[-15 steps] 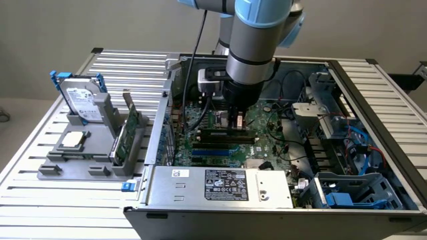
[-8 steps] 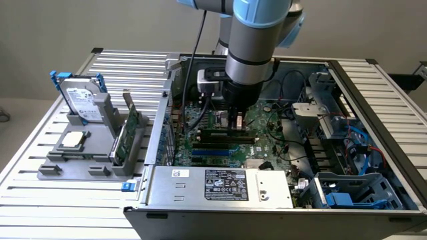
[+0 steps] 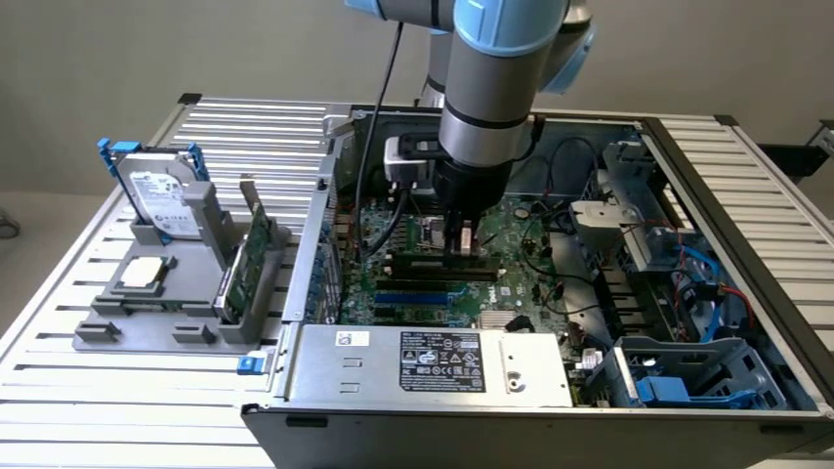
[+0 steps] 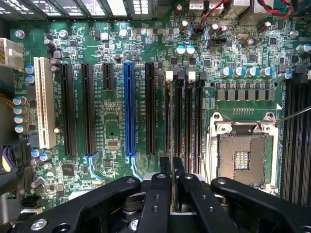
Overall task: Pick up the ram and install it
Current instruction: 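Insert the ram into the slot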
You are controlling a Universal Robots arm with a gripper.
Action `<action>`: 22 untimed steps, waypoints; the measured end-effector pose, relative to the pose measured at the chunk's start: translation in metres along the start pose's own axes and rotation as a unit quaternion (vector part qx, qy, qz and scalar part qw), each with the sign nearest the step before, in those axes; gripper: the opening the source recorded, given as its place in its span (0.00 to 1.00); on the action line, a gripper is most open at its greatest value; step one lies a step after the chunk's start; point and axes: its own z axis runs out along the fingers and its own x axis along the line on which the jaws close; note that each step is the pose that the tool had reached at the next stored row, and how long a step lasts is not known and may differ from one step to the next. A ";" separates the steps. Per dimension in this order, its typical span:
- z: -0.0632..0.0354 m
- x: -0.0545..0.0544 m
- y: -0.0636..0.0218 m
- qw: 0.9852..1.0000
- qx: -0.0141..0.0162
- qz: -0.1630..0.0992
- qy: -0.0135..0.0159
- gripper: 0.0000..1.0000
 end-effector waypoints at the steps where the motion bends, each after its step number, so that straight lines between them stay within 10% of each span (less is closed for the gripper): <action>1: 0.0002 0.000 0.0000 1.000 0.000 0.000 0.001 0.13; 22: 0.0028 -0.001 0.0010 1.000 0.000 0.007 0.003 0.13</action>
